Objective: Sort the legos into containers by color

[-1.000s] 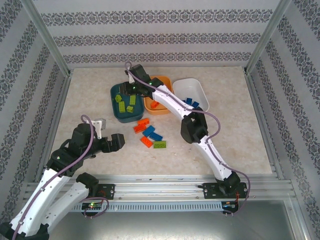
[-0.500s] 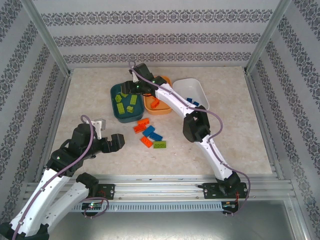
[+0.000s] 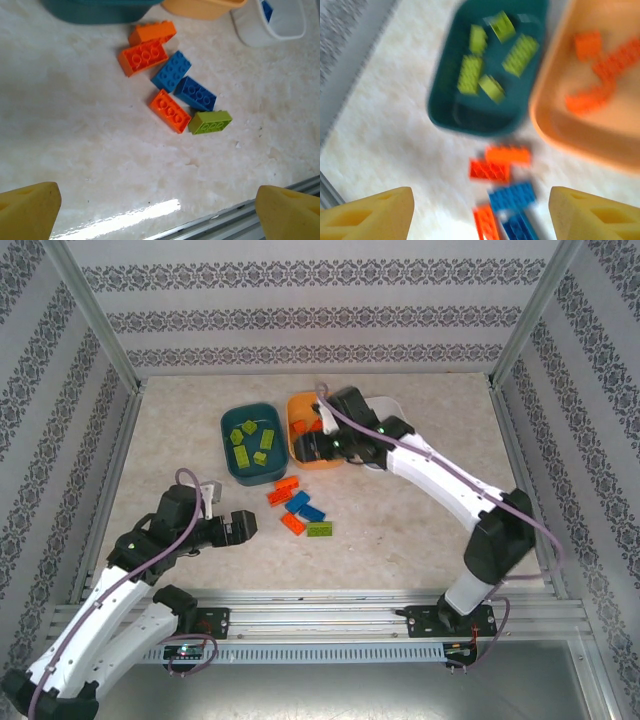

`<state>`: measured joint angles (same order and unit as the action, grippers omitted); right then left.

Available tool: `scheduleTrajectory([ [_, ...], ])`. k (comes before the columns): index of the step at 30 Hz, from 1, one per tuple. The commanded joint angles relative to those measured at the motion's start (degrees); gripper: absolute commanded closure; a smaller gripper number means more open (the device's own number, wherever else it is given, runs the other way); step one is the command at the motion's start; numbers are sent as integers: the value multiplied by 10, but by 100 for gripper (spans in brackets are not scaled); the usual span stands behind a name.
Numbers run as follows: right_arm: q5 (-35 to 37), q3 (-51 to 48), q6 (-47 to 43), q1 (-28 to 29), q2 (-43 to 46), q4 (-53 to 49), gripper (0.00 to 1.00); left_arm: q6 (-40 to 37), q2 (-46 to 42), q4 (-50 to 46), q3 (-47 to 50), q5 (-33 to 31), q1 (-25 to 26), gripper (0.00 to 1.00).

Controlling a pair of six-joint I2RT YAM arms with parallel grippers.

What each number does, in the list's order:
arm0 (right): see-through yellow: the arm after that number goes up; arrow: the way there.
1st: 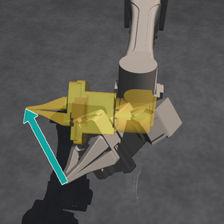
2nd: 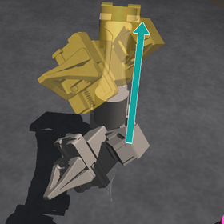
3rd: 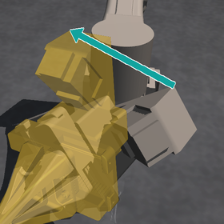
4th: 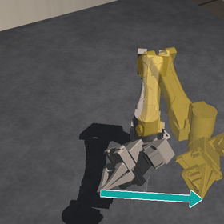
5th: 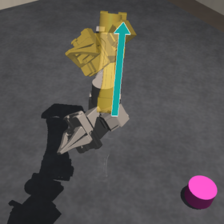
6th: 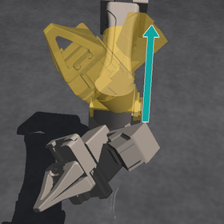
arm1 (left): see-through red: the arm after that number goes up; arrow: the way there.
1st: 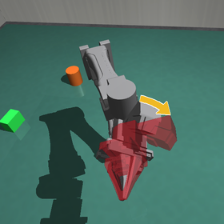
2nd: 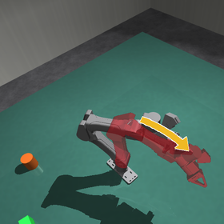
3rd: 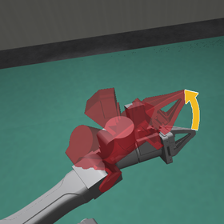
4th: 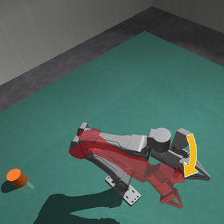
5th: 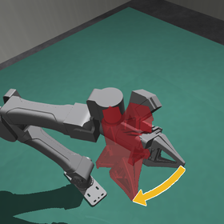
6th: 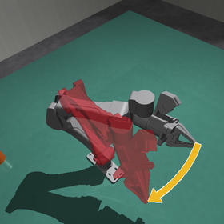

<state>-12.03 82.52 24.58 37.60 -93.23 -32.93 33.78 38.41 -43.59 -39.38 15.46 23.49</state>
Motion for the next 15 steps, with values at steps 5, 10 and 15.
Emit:
scheduleTrajectory([
  [5,51,-223,127,50,97,-3,23,56,68,152,55,43,-3,0],
  [10,77,-254,179,101,61,30,18,78,79,199,73,41,-1,0],
  [15,95,-235,188,132,9,46,10,70,47,170,74,29,-1,0],
])
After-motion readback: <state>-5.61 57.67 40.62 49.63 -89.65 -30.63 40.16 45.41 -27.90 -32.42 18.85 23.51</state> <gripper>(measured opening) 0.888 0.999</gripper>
